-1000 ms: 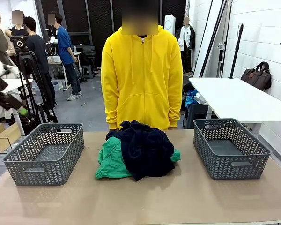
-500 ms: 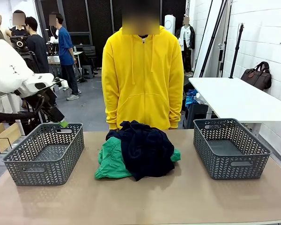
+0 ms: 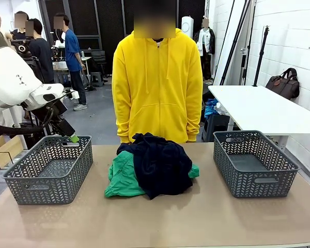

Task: Sort the tops and bottoms.
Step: Lift clothes from the center of the table with your left hand.

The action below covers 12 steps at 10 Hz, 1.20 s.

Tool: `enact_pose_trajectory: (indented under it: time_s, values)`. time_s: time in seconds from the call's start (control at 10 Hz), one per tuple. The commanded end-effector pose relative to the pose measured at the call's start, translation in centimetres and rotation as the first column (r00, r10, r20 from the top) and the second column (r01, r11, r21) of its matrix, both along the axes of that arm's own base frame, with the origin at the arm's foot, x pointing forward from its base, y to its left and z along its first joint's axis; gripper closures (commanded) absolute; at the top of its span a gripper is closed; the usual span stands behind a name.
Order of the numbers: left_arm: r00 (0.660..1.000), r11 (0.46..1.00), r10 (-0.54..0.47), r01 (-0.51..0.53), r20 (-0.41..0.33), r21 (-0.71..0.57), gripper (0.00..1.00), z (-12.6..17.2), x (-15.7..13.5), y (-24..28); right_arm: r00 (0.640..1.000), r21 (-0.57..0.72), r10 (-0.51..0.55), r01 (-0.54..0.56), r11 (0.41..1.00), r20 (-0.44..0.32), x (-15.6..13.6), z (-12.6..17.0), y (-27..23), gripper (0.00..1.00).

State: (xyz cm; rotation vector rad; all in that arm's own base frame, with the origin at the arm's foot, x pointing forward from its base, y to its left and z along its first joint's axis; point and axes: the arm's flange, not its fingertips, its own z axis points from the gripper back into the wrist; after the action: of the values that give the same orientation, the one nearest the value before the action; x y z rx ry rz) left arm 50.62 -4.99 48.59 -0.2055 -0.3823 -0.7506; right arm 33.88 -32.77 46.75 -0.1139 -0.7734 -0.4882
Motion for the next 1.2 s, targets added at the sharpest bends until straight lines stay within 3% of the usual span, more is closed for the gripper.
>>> enact_pose_trajectory:
  time_s: [0.0, 0.1, 0.3, 0.6, 0.7, 1.1]
  values:
    - [0.998, 0.997, -0.035, 0.030, 0.058, 0.078, 0.00, -0.8, -0.3, -1.4, 1.000, -0.006, 0.005, -0.005, 1.000, -0.009, -0.2, 0.1, 0.1, 0.00]
    - [0.994, 0.994, -0.099, 0.096, 0.052, 0.056, 0.00, -1.3, -0.2, -3.6, 1.000, -0.006, 0.005, -0.005, 1.000, -0.009, -0.2, 0.1, 0.1, 0.00]
    - [0.978, 0.986, -0.165, 0.163, 0.124, 0.028, 0.00, -1.4, 0.3, -7.0, 1.000, -0.006, 0.005, -0.005, 1.000, -0.009, -0.2, 0.1, 0.1, 0.00]
    - [0.954, 0.961, -0.276, 0.271, 0.113, 0.056, 0.00, -3.4, 1.6, -12.2, 1.000, -0.006, 0.005, -0.005, 1.000, -0.009, -0.2, 0.1, 0.1, 0.00]
    - [0.955, 0.956, -0.293, 0.291, 0.044, 0.047, 0.00, -4.6, 2.5, -13.8, 1.000, -0.006, 0.005, -0.005, 1.000, -0.009, -0.2, 0.1, 0.1, 0.00]
    - [0.962, 0.960, -0.266, 0.258, 0.067, 0.108, 0.00, -8.4, 6.0, -15.4, 1.000, -0.006, 0.005, -0.005, 1.000, -0.009, -0.2, 0.1, 0.1, 0.00]
